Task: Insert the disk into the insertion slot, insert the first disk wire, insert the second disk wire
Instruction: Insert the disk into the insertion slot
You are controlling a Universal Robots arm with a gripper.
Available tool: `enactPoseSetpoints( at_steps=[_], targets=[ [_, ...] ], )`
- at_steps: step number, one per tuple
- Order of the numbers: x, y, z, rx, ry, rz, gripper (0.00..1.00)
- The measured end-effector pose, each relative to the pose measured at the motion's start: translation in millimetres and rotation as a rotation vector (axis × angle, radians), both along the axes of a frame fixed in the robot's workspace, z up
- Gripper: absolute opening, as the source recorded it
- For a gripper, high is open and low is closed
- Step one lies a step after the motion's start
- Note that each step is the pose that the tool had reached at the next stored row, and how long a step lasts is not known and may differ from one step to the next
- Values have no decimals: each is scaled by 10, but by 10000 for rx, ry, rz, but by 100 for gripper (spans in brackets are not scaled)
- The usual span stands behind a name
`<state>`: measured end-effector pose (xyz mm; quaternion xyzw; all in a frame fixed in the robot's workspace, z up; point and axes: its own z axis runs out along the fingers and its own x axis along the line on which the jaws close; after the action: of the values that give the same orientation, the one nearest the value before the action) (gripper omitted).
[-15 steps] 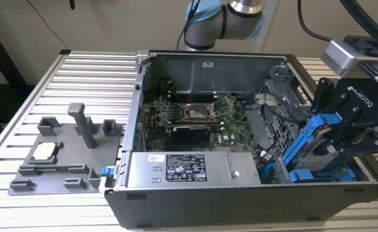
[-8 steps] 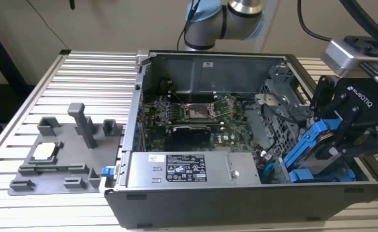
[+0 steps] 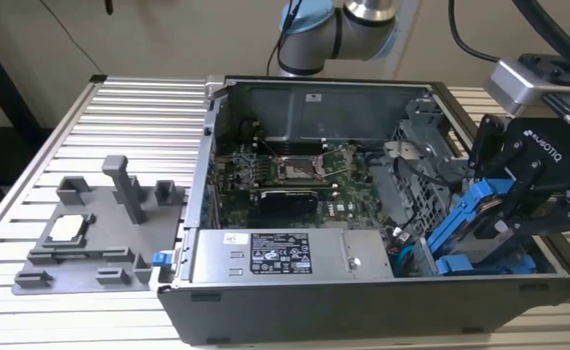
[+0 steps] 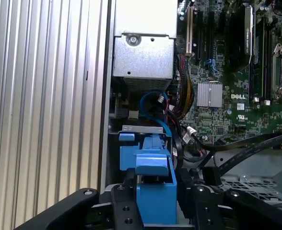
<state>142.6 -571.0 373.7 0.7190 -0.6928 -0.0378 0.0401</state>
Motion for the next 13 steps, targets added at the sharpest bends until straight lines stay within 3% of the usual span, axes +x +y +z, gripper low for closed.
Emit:
enactPoseSetpoints(
  at_steps=[1,3,7,13],
  targets=[
    [0,0,0,0,0,0,44],
    [0,0,0,-1,0,0,32],
    [-1,2,0,10,-11,0,32],
    [-11,7,2,184,-139,-1,32]
  ],
)
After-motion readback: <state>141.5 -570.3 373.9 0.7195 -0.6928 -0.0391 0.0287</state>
